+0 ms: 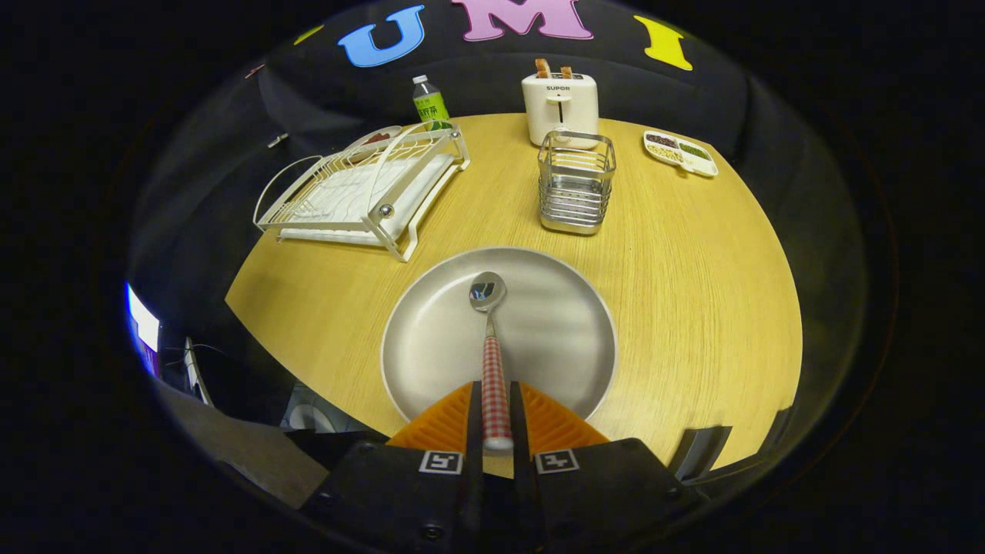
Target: Take the plate from the dish rack, then take the spoon from the basket and place it into the plate.
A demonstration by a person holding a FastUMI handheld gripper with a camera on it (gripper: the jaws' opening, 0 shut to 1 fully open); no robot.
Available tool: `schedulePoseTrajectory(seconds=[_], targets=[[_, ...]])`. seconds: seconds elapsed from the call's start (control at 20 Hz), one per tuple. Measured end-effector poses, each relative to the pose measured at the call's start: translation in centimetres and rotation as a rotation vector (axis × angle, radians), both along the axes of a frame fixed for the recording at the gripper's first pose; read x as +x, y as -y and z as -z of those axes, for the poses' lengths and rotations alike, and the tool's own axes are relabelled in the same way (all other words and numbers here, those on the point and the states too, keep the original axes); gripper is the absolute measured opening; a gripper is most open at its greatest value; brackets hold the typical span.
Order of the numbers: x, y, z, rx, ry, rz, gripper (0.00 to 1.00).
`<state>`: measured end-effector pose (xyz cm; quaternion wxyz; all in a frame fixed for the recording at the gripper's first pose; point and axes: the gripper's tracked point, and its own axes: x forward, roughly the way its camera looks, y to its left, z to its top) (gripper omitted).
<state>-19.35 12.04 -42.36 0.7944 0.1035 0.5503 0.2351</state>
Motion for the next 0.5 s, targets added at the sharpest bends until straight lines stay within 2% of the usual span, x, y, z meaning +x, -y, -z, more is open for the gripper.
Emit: schedulePoseTrajectory(seconds=[0.05, 0.15, 0.2, 0.25, 0.3, 0.35, 0.5], targets=[[0.0, 0.2, 0.1, -0.013, 0.000, 0.010, 0.19], [0.4, 0.2, 0.3, -0.015, 0.000, 0.036, 0.36], [0.5, 0.3, 0.0, -0.014, 0.005, 0.048, 0.57], [0.8, 0.3, -0.1, -0.013, 0.013, 0.058, 0.69], [1.1, 0.5, -0.4, -0.015, 0.022, 0.067, 0.92], [1.4, 0.4, -0.6, -0.016, 0.039, 0.080, 1.00], [2.7, 1.1, -2.5, -0.016, 0.115, 0.118, 0.99]])
